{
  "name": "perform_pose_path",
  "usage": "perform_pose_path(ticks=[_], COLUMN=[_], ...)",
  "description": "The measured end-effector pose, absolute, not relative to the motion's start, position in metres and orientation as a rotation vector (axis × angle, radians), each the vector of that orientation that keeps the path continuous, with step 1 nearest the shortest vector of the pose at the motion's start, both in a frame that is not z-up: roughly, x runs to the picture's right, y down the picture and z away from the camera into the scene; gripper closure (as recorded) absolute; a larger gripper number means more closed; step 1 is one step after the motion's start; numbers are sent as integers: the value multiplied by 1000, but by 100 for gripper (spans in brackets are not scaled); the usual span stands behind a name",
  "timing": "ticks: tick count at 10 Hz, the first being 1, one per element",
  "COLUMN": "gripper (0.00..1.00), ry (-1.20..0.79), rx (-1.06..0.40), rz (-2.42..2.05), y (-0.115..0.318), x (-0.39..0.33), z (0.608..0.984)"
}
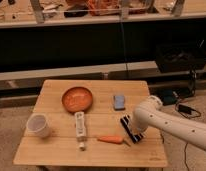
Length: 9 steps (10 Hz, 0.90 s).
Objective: Push the eraser across the table
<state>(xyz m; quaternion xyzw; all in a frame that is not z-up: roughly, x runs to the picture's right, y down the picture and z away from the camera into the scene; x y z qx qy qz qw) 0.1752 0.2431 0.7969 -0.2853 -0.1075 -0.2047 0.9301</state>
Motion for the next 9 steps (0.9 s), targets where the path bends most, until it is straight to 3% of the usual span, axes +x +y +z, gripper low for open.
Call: perform_pose_path(ticks=[9], gripper=[99], ry=[-235], rx=[-574], rz=[-443], y=[243], x=[164], z=[800])
